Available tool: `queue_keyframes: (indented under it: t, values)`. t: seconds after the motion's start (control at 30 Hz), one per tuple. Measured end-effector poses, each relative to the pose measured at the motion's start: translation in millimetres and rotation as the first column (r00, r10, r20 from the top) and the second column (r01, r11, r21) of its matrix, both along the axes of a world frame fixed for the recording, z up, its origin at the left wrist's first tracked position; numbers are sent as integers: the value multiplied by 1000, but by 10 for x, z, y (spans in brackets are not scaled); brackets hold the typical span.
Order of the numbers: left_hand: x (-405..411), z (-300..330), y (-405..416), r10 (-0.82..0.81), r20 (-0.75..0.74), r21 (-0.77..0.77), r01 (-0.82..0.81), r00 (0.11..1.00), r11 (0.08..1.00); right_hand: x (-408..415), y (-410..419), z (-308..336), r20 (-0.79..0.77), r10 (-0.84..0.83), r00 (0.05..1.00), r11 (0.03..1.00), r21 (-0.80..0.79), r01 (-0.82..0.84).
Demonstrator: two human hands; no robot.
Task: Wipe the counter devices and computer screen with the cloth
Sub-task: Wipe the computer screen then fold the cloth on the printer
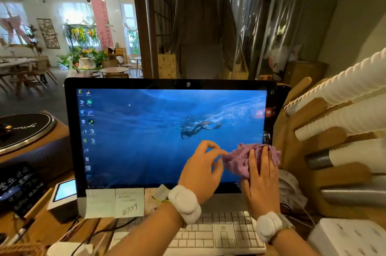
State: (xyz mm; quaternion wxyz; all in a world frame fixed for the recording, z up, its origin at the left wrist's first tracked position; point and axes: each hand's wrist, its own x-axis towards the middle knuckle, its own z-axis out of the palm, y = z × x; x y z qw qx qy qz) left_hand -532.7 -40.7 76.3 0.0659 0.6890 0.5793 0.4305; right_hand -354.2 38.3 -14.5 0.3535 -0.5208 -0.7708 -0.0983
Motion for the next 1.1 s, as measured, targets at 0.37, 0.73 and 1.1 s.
queue_keyframes:
  t: [0.37, 0.73, 1.1]
  values:
    - [617, -736, -64, -71, 246, -309, 147, 967, 940, 115, -440, -566, -160, -6, 987, 971, -235, -32]
    - [-295, -1005, -514, 238, 323, -275, -150, 916, 950, -897, -873, -494, -374, 126, 919, 877, -390, -279]
    - [75, -1078, -348, 196, 481, -214, -102, 855, 971, -563, -762, -433, -241, 63, 969, 927, -345, -146]
